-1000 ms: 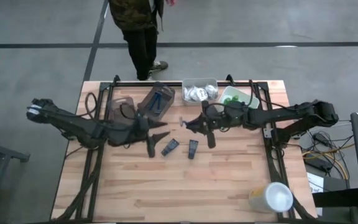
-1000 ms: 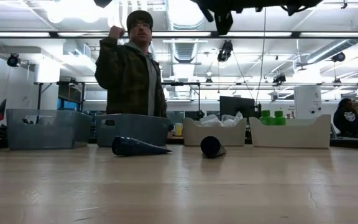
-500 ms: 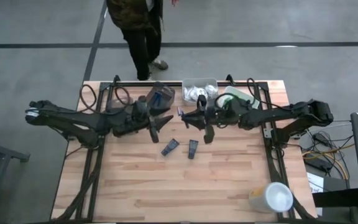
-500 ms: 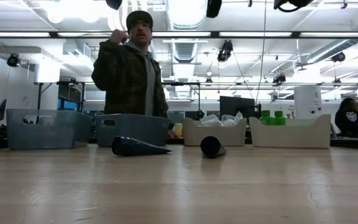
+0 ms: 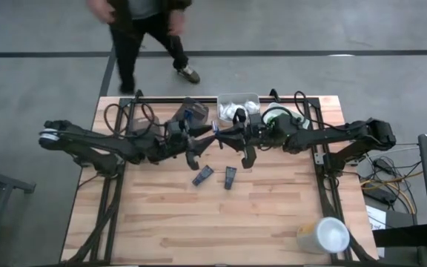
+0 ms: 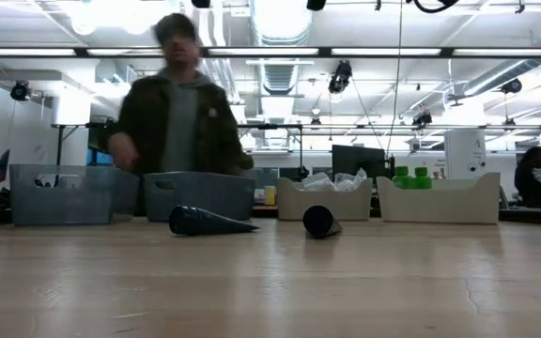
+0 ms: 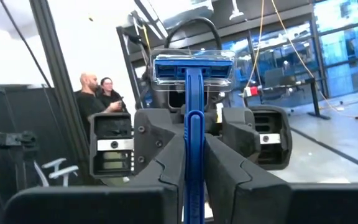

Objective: Pick & Place Travel size toiletries
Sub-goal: Put the razor into the right black bin

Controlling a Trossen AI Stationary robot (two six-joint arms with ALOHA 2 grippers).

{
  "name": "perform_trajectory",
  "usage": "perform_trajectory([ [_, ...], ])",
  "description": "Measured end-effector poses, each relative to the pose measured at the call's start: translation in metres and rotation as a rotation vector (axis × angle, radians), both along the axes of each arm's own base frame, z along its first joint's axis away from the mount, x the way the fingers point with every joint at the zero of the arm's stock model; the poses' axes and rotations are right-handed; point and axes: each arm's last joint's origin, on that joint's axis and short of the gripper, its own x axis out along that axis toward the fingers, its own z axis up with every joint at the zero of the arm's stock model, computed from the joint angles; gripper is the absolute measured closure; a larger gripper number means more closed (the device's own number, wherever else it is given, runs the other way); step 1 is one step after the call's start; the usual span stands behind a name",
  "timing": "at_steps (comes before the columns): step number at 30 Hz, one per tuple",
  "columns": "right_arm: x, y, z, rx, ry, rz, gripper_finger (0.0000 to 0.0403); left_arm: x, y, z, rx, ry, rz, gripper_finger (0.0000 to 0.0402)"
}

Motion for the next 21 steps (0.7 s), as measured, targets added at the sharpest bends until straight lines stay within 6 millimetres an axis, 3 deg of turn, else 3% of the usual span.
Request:
perform_trajectory([
  [14, 0.0, 0.001, 0.0, 0.02, 0.008, 0.032, 0.0368, -0.003, 0.0, 0.003, 0.011, -0.014, -0.033, 0.0223],
  [21, -0.003, -0.001, 0.002, 0.014, 0.013, 0.021, 0.0362, -0.015, 0.001, 0.013, 0.012, -0.024, -0.054, 0.0223],
])
